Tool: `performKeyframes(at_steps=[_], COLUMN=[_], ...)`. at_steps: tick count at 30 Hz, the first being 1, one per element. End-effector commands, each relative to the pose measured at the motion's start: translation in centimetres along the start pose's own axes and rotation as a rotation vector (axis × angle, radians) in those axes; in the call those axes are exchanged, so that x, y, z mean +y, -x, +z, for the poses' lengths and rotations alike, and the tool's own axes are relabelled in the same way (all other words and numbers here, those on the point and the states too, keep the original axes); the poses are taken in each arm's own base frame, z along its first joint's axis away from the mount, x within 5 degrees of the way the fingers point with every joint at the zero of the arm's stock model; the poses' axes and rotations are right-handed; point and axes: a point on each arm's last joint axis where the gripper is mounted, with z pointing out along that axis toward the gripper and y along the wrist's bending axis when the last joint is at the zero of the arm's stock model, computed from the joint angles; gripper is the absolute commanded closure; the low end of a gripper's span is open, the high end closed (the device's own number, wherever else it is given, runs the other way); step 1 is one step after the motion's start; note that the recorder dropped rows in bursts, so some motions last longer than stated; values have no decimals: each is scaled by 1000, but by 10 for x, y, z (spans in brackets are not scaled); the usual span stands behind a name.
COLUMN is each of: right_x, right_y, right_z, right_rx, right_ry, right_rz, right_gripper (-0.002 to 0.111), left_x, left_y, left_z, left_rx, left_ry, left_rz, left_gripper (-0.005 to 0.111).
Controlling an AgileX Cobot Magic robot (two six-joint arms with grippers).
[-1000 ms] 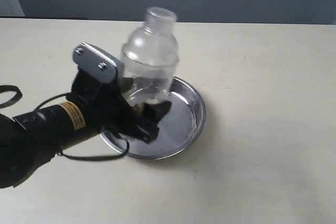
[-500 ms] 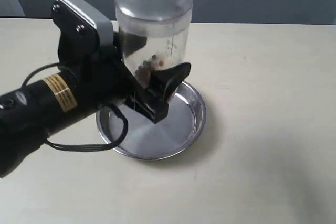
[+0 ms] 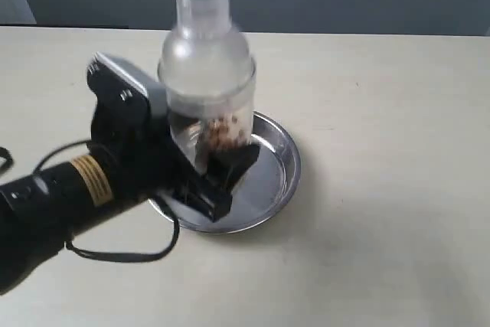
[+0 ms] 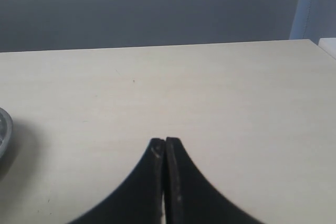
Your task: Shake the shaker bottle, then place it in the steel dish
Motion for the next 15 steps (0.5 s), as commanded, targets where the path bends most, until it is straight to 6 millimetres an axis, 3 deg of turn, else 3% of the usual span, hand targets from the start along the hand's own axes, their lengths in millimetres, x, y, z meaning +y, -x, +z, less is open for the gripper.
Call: performKeyframes(at_steps=[1,3,4,7,9,11,15], right_x=[0,0,0,0,0,0,0], right_y=[1,1,1,1,1,1,1], right_z=[0,0,0,0,0,0,0], right_rx=[-14,-14,-14,-14,-14,-14,-14], right_ry=[1,1,1,1,1,1,1], right_rz=[-5,-5,-5,-5,-5,-5,-5], right_gripper=[109,109,109,109,109,109,109], left_x=[-15,-17,-15,-8,-5,-5,-15], left_y=[43,65,63,11,-16,-9,55], left_z=[-12,-17,-15,0,6,6,-13], left_rx=[-306,-303,-245,8,63,-16,-257], left_ry=[-142,-133,-107,-65,-56,-65,-123], left_rz=[38,55,45,55,32,0,14], left_gripper=[106,106,106,106,106,106,106])
